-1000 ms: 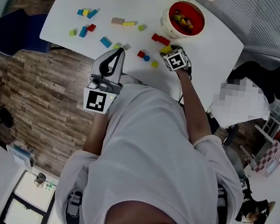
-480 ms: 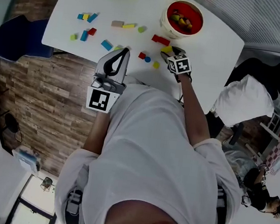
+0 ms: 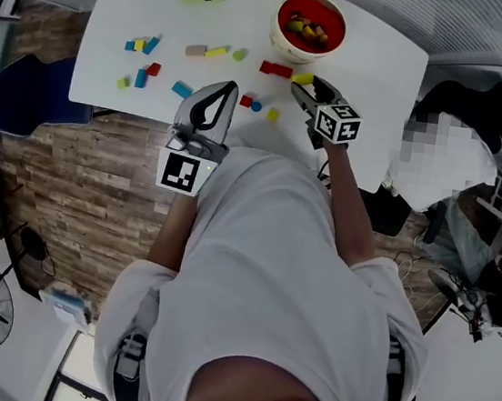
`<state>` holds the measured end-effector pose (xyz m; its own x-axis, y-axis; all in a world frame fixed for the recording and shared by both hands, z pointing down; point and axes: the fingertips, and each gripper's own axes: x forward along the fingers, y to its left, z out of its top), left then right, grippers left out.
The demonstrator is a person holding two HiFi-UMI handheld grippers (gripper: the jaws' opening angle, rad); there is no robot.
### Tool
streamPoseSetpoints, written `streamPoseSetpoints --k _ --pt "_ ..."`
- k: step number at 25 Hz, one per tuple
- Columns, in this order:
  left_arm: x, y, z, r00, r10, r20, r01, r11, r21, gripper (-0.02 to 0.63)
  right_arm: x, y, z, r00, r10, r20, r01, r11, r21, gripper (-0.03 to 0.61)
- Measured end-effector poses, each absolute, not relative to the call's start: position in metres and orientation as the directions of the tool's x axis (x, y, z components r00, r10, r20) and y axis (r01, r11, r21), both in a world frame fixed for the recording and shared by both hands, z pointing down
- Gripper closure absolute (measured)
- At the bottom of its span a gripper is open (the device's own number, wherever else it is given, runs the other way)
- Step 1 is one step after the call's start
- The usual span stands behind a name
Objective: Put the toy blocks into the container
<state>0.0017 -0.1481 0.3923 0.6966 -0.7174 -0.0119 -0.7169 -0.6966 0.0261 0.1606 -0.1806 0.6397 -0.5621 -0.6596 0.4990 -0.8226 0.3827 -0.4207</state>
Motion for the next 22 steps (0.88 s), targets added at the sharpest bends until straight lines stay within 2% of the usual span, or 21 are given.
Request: streamPoseSetpoints --k 7,11,16,22 --pt "0.011 -0.155 0.389 0.725 -0.688 -0.030 -0.687 -0.725 0.039 0.621 0.203 -0.196 0.569 -0.483 -0.816 0.319 -0.845 0.338 -0.415 0.311" --pt "0.009 -0.159 0.388 0.726 -0.686 -0.041 -0.684 -0.727 0.052 0.621 0.220 -0.216 0.534 -0.441 -0.855 0.272 -0.876 0.345 -0.337 0.313" --pt "0.000 -0.161 0.389 0.708 -0.704 -0.046 -0.702 -0.710 0.060 0.621 0.225 -0.253 0.511 -0.430 -0.849 0.307 -0.903 0.401 -0.155 0.313" --pt "-0.024 -0.160 0.392 0.654 -0.755 -0.050 -0.751 -0.656 0.077 0.621 0.205 -0.299 0.514 -0.459 -0.756 0.467 -0.836 0.546 0.063 0.313"
